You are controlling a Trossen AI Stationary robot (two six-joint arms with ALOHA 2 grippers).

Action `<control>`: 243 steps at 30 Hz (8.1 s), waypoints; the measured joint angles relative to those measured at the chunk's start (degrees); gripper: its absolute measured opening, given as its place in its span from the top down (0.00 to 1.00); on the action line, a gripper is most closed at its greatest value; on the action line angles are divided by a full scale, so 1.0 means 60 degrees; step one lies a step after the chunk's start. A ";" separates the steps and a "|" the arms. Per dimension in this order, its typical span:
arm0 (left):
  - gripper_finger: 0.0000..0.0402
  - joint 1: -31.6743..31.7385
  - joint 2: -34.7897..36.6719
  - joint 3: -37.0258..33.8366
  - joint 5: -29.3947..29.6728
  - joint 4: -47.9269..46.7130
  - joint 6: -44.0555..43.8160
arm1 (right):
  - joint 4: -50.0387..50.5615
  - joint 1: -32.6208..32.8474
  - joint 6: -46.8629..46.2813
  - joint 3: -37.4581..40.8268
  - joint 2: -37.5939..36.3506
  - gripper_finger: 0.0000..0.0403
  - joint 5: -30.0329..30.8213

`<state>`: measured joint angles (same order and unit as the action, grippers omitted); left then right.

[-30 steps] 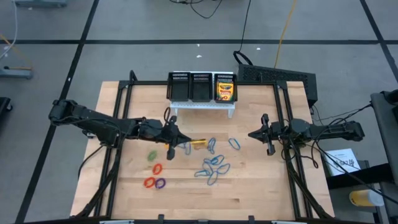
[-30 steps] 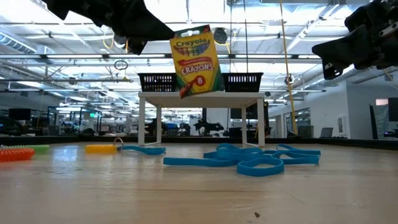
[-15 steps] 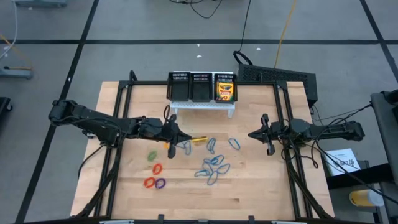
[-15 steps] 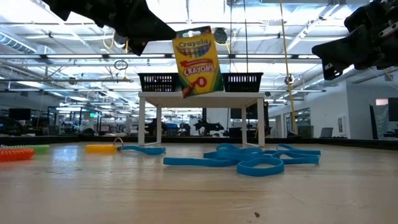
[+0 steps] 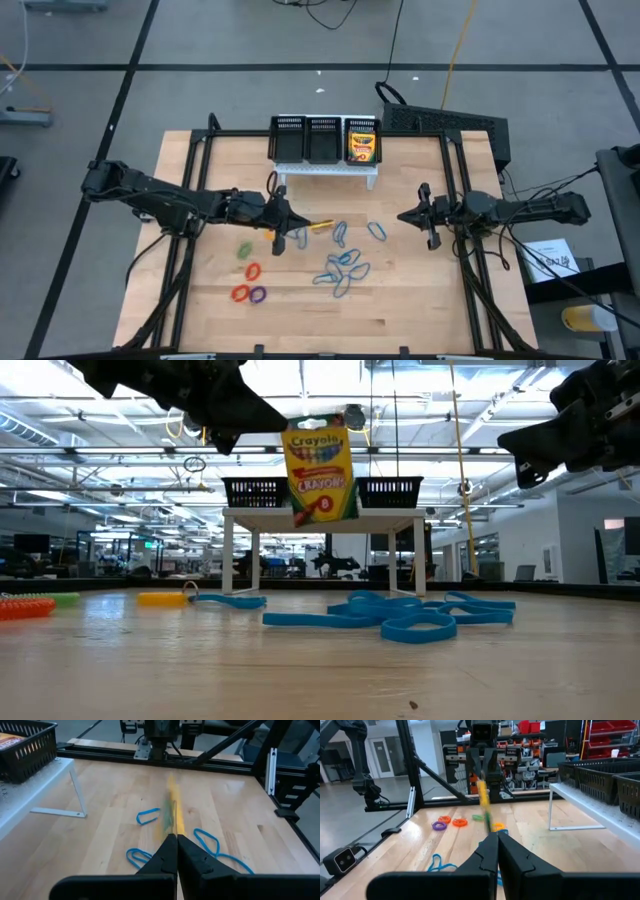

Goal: Pick & Place Office Desk Supplies
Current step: Put the crayon box into the right black bin

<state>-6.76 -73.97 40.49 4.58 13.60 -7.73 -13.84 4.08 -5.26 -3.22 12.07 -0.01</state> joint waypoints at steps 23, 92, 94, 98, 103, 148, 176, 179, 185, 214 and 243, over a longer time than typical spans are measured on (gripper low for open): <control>1.00 0.0000 0.0000 0.0000 0.0000 0.0059 -0.0019 | -0.0868 0.0000 0.0059 0.0000 0.1003 1.00 0.0000; 1.00 0.0248 -0.1018 0.0062 0.0154 0.1267 -0.0072 | -0.7876 0.0083 0.0059 -0.3896 1.2232 0.43 0.0295; 1.00 0.0248 -0.1013 0.0069 0.0076 0.1271 -0.0072 | -0.7890 0.0081 0.0103 -0.4167 1.2584 0.43 0.0244; 1.00 0.0220 -0.1013 0.0069 -0.0201 0.1292 -0.0043 | -0.7950 0.0061 0.0501 -0.4474 1.3011 0.44 0.0277; 1.00 0.0146 -0.1013 0.0069 -0.0295 0.1343 0.0022 | -0.7943 0.0000 0.0534 -0.4517 1.3112 0.48 0.0244; 0.46 0.0469 0.2098 0.0073 0.0880 -0.1510 0.0168 | -0.7900 -0.0332 0.0996 -0.3069 1.0960 0.94 -0.0262; 0.46 0.0361 0.6248 -0.3782 0.1923 -0.0503 0.0428 | -0.7908 -0.0754 0.0668 -0.0896 0.7513 0.94 -0.0246; 0.46 0.0364 0.6891 -0.4215 0.1920 -0.0523 0.0271 | -0.7947 -0.0754 0.0668 -0.0896 0.7484 0.93 -0.0251; 0.46 0.0364 0.7920 -0.4964 0.1916 -0.0499 0.0130 | -0.7924 -0.0754 0.0664 -0.0896 0.7487 0.94 -0.0255; 0.46 0.0364 1.0016 -0.5264 0.1311 -0.1493 0.0168 | -0.8437 -0.0754 0.0737 -0.0900 0.7491 0.94 -0.0291; 0.46 0.0361 1.0021 -0.5264 0.1246 -0.1482 -0.0488 | -0.8374 -0.0856 0.0595 -0.0896 0.6518 0.94 -0.1277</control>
<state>-4.60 -13.85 8.91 12.05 4.71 -10.66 -64.08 -1.06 -1.69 -8.60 51.18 -7.67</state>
